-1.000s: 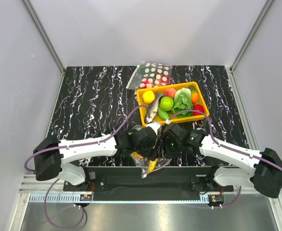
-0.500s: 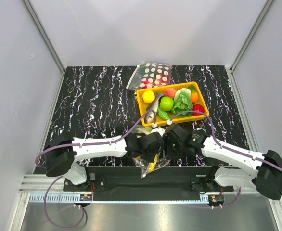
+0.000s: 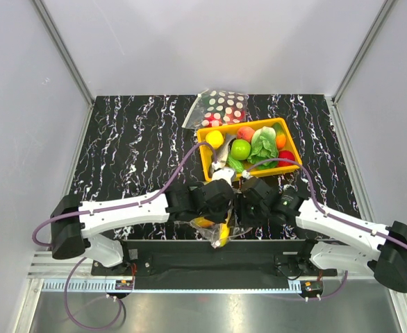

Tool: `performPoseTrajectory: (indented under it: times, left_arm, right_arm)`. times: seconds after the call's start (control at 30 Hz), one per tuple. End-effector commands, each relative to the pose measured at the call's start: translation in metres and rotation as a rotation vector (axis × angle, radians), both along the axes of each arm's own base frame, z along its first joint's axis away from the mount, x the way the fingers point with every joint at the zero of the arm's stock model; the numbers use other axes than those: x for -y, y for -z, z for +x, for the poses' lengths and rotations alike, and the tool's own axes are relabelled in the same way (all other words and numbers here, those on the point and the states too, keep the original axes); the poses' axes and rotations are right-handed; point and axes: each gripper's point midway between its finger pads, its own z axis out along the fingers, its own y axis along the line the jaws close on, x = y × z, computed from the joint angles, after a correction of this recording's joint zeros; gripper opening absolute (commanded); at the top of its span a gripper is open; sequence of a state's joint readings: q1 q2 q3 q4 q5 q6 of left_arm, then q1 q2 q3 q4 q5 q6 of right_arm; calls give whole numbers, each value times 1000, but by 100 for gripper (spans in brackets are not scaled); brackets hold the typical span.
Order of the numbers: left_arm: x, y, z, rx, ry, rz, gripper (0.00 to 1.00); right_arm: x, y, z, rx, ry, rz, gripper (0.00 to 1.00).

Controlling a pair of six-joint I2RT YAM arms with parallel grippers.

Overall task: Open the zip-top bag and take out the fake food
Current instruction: Pick up the fake fruit from the zipper food storage bag.

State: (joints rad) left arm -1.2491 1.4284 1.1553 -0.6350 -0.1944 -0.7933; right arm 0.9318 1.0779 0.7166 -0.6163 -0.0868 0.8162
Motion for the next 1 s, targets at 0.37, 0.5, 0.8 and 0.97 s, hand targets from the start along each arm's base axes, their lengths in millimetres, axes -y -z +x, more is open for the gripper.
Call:
performPoseTrajectory:
  times: [0.37,0.5,0.8,0.97]
  left_arm:
    - [3,-16,14,48,-81,-40,0]
    - [-6,-24,16,65,-122,-56,0]
    - [-33,-25,21,72,-258,-103,0]
    - [-42,-14,16,18,-304,-142,0]
  right_arm:
    - [-57,-28,13,94,-83,38,54]
    - [-64,-40,13,118,-61,87,55]
    - [-74,-37,20,141,36,202,58]
    - [-85,-24,17,130,42,213,60]
